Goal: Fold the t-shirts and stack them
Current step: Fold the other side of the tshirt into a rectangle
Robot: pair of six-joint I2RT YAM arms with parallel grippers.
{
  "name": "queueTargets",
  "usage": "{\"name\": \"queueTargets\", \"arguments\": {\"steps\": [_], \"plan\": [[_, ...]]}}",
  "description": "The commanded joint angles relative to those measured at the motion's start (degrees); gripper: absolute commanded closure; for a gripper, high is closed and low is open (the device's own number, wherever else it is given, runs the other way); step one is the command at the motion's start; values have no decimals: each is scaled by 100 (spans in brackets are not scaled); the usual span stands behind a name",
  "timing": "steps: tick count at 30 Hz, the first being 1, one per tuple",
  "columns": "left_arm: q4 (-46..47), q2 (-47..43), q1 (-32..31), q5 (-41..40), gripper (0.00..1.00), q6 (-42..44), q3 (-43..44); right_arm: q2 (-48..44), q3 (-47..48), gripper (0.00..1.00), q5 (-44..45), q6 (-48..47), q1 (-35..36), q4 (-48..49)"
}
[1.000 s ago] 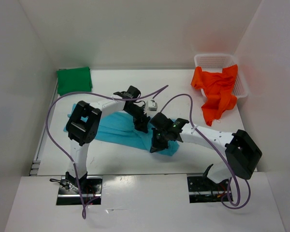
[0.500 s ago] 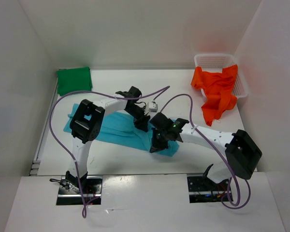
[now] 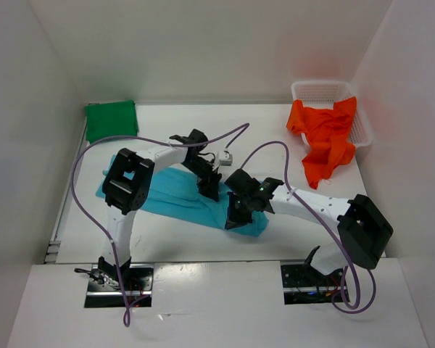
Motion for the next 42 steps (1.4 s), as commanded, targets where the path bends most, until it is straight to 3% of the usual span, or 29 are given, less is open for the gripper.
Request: {"name": "queueTargets", "arguments": {"steps": [1,5,7,10,14,18,28,32,42], "plan": [[-12,-467,105,478,22,-48,105,19,-35,100,-2,44,-17,119],[-11,-626,158,549,27,-118,105,-43,-88,100,-2,44,-17,119],[-11,-626,158,549,42,-118,52,-43,-88,100,-2,44,-17,119],[-361,-389,96,549,50,179,130,-43,-88,100,-2,44,-17,119],[-1170,15,-123,479,50,874,421,-43,-88,100,51,44,-17,67],[-1101,16,-194,426,43,1050,281,-43,-88,100,51,44,-17,67],[-1005,297,-246,232,30,920,404,-96,-150,100,165,150,-17,67],[-425,34,-246,-145,27,480,158,-96,-150,100,218,203,-17,67],[-258,33,-246,-207,23,260,210,19,-35,100,297,150,-17,14]]}}
